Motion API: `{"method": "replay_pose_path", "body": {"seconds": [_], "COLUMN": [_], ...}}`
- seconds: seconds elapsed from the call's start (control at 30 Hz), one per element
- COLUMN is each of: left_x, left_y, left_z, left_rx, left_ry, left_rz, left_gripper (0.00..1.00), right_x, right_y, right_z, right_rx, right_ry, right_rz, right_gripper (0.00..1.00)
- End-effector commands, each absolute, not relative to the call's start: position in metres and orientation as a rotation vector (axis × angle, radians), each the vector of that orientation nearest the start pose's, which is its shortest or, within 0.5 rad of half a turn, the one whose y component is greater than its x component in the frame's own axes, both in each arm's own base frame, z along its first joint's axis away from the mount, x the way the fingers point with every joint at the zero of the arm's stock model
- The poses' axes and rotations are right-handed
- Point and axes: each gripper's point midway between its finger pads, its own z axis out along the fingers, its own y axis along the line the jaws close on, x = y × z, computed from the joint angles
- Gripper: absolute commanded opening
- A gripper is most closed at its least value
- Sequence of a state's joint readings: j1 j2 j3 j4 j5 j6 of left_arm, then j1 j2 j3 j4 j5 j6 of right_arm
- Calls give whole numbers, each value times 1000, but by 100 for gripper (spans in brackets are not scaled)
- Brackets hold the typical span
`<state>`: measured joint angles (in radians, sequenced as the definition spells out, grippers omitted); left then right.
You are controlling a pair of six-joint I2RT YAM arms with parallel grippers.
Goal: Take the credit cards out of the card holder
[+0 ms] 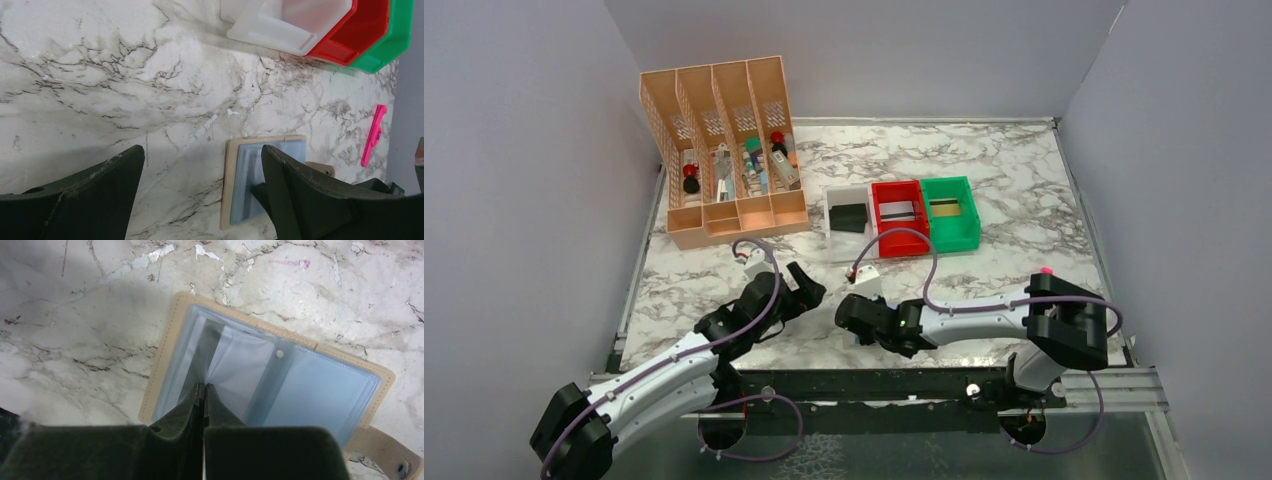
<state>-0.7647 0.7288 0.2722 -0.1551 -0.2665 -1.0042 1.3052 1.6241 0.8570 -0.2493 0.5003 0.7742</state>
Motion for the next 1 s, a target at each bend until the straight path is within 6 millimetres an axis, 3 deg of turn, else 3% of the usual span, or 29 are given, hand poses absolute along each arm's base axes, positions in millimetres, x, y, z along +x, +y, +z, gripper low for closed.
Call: {"method": "replay_pose_path", "body": {"seconds": [0.0, 0.13, 0.3, 0.6, 0.77, 0.97], "left_x": [197, 195, 191, 180, 180, 182], "left_y": [-188, -202, -218, -250, -257, -260], "left_z": [78, 85, 90, 89, 84, 91], "left_rx": [-358, -288, -209, -103, -104, -169], "left_ry": [2200, 2191, 2187, 2198, 2233, 2192], "left_rz": [-806, -891, -980, -1180, -1191, -1237], "left_gripper": [91, 91, 91, 90, 84, 81], "right_x": [142, 140, 141, 147, 148, 150], "right_y": [326, 342, 346, 336, 332, 329], "right_z": [34, 55, 67, 63, 59, 59], "right_rx": [-486, -454, -404, -317, -286, -269], "right_ry": [2386, 2346, 2330, 2347, 2356, 2352], "right_rz": [358, 550, 663, 706, 709, 711], "right_gripper": [2, 1, 1, 1, 1, 1]}}
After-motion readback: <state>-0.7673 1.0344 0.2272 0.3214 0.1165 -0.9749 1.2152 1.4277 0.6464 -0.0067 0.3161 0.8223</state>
